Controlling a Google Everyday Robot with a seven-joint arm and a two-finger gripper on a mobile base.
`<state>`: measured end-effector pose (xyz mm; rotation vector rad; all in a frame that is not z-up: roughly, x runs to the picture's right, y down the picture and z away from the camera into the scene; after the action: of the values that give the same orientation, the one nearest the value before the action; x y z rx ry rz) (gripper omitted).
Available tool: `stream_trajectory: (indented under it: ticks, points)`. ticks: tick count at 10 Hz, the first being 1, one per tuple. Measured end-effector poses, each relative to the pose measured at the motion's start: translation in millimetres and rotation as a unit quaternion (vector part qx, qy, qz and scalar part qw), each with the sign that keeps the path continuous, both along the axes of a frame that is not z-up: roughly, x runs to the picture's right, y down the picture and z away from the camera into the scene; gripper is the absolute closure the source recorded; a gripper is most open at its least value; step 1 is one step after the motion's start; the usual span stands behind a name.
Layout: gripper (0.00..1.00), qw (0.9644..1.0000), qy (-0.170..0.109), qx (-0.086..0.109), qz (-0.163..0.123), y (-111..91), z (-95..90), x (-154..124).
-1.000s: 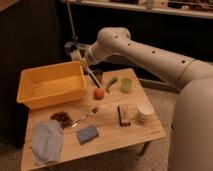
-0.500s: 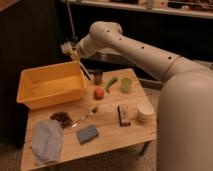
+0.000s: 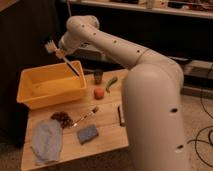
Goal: Place brush in tray
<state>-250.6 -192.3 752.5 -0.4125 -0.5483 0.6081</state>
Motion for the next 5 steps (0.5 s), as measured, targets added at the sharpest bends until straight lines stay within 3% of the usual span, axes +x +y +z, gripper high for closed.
stream_trajectory:
  ticks: [3, 5]
  points:
    - [1.0, 0.9993, 0.001, 0.014, -0.035, 5.0, 39.0, -35.7]
    - [0.86, 0.9974, -0.03, 0.0, -0.065, 21.3, 69.4, -47.7]
